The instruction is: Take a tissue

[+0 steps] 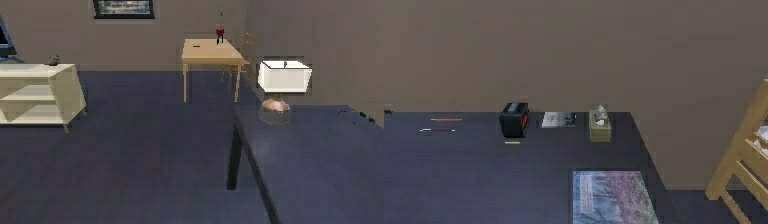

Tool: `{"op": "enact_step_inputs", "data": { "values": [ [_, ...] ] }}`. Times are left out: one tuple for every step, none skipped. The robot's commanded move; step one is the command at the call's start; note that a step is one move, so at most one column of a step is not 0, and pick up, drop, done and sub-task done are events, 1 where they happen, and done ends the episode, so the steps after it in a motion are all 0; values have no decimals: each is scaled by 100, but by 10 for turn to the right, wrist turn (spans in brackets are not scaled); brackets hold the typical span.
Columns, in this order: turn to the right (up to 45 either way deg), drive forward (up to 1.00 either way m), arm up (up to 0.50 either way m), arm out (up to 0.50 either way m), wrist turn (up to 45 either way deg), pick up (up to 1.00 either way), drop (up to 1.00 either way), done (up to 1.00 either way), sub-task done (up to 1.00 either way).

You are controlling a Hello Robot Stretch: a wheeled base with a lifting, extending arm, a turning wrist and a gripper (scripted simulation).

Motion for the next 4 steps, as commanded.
{"op": "enact_step_inputs", "data": {
  "values": [
    [0,0,50,0,0,0,0,0,0],
    [0,0,38,0,0,0,0,0,0],
    [0,0,0,50,0,0,0,0,0],
    [0,0,0,0,450,0,0,0,0]
  ]
}}
